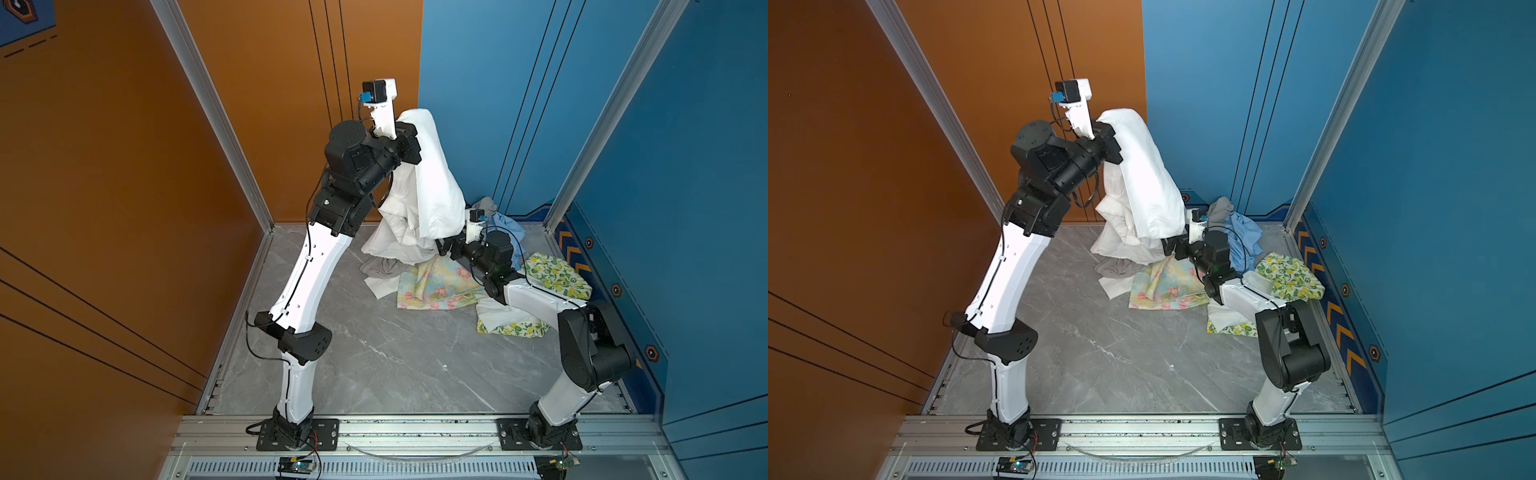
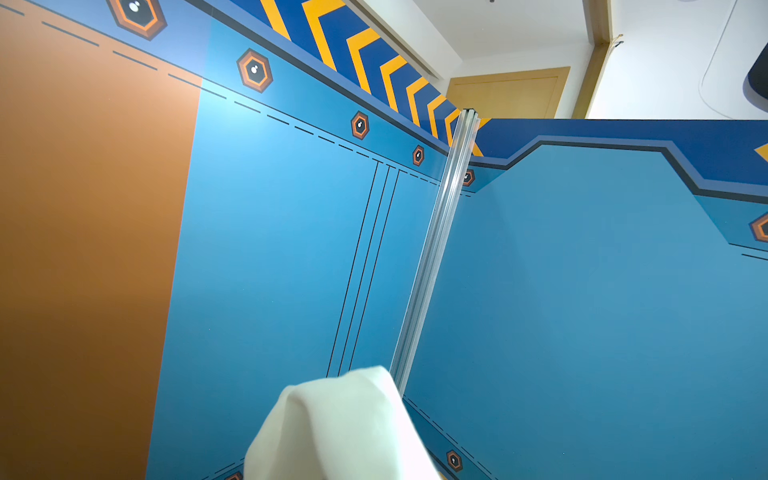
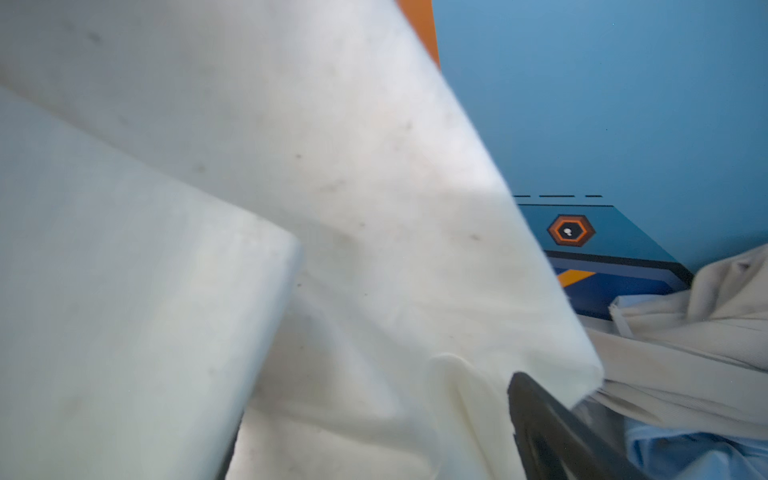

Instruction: Pick out a specific cloth from the pile

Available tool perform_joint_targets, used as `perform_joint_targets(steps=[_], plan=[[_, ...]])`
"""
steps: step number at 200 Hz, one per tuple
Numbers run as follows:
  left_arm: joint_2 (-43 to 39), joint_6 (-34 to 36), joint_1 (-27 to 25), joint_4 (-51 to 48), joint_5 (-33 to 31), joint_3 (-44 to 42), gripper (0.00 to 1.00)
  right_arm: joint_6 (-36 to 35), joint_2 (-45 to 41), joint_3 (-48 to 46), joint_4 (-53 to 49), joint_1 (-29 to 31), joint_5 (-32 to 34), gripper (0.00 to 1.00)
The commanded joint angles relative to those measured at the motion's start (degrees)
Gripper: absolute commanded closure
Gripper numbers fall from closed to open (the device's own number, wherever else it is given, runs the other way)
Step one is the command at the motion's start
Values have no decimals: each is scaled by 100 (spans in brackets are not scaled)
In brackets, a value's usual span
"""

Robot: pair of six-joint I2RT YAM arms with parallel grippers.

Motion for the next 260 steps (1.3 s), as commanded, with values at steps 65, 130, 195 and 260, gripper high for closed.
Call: perform_joint_targets(steps=[65,130,195,260], plan=[[403,-190,-94,206,146,213,100,-989,-287,-874,908,398,-135,0],[327,-170,-185,53,187,29,100,-1350,1281,652,833,653,703,11],[-459,-91,111,-71,409,-1170,100,-1191,990,1825,-224,524,1737,100],[-1283,127,694,7,611,-2971,100,-850,178,3021,-1065,287,1715,100]])
